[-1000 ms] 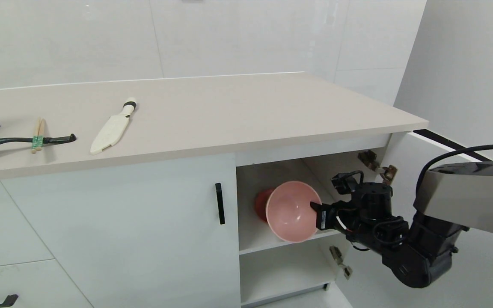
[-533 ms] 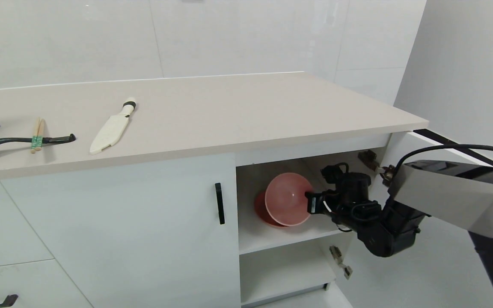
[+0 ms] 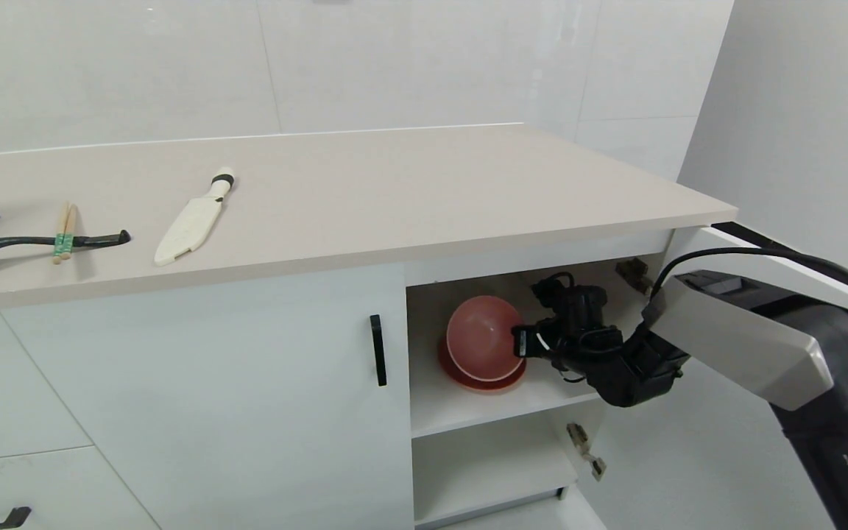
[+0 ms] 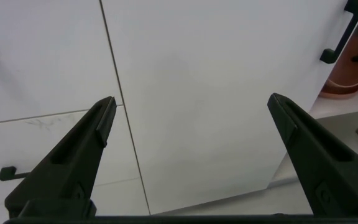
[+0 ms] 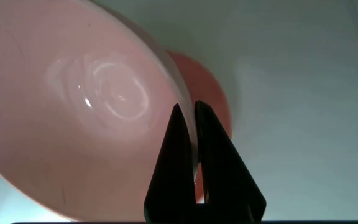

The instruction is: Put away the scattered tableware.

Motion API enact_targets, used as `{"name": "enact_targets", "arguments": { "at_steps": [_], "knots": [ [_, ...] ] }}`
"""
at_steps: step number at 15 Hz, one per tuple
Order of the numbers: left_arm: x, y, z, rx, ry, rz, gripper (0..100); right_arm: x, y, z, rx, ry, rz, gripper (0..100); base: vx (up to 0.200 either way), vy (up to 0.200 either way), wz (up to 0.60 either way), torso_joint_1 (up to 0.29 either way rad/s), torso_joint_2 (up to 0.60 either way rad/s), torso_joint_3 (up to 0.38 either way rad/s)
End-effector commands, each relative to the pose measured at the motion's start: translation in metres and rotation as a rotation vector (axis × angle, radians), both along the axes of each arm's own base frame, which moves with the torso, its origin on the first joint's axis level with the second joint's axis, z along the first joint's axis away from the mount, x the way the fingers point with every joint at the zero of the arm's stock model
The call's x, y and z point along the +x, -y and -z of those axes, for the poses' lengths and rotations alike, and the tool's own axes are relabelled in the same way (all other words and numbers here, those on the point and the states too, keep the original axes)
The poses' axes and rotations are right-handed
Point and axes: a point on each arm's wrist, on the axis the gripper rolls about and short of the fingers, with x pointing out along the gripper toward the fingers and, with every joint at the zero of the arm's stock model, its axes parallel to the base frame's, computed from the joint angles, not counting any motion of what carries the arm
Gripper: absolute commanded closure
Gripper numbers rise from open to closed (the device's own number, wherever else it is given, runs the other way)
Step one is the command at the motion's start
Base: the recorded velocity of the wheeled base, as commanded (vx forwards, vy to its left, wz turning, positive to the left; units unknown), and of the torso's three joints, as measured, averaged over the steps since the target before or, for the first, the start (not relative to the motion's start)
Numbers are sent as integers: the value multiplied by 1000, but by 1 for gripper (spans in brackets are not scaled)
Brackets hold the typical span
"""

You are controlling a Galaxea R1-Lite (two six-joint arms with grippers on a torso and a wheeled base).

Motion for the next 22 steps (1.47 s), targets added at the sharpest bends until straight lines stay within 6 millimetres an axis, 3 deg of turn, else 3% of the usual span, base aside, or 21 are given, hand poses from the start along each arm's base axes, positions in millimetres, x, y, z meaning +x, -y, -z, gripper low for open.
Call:
{"name": "enact_targets", "arguments": {
  "at_steps": [1, 2, 3, 9, 12, 15, 18, 19, 20, 21, 22],
  "knots": [
    [0, 0, 0, 2, 1, -5, 0, 2, -1, 1, -1, -7, -1, 100, 0, 0, 0, 0, 0, 0],
    [0, 0, 0, 0, 3, -6, 0, 3, -1, 1, -7, -23, -1, 100, 0, 0, 0, 0, 0, 0],
    [0, 0, 0, 0, 1, -6, 0, 5, -2, -1, -7, -22, 0, 0, 0, 0, 0, 0, 0, 0],
    [0, 0, 0, 0, 0, -5, 0, 7, -3, 0, -5, -1, 3, 0, 0, 0, 0, 0, 0, 0],
    [0, 0, 0, -1, 0, -5, 0, 7, -8, -8, 17, 98, 12, 0, 0, 0, 0, 0, 0, 0],
    [-1, 1, 5, -12, -39, 28, 0, -45, -22, -28, 8, 140, -68, 0, 0, 0, 0, 0, 0, 0],
    [-2, 2, 6, 2, -31, 28, 0, -98, -21, -68, 14, 176, -148, 0, 0, 0, 0, 0, 0, 0],
    [-4, 2, 6, 3, -3, 14, 0, -138, -13, -87, 6, 151, -192, 0, 0, 0, 0, 0, 0, 0],
    [-5, 2, 7, 3, 15, 9, 0, -161, -3, -97, -16, 142, -210, 0, 0, 0, 0, 0, 0, 0],
    [-6, 2, 7, 3, 23, 8, 0, -169, 0, -100, -24, 145, -217, 0, 0, 0, 0, 0, 0, 0],
    [-7, 2, 7, 3, 32, 3, 0, -206, 19, -115, -43, 151, -267, 0, 0, 0, 0, 0, 0, 0]
  ]
}}
